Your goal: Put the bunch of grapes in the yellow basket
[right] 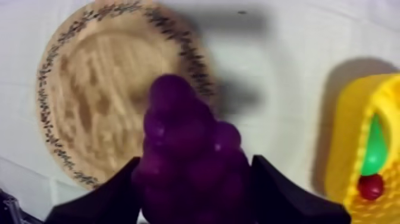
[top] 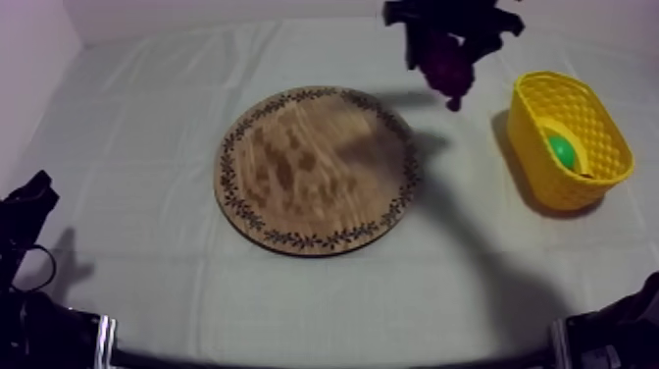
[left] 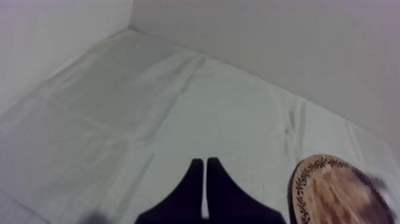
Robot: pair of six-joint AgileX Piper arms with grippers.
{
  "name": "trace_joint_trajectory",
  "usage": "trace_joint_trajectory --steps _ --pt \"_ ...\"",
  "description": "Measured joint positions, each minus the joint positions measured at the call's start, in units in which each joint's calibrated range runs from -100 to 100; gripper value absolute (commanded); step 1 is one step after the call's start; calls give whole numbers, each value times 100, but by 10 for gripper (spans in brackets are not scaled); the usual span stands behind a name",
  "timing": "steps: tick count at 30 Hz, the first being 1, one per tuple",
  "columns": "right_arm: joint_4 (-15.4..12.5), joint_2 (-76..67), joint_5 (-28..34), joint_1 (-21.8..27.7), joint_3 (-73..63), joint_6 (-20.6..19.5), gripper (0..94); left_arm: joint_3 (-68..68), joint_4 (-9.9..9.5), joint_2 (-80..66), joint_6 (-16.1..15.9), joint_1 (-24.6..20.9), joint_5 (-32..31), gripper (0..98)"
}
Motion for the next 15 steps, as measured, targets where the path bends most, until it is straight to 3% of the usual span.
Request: trace_joint_trajectory --steps 15 --pt "518 -1063 -524 1602 1870 727 412 0 0 0 0 0 0 0"
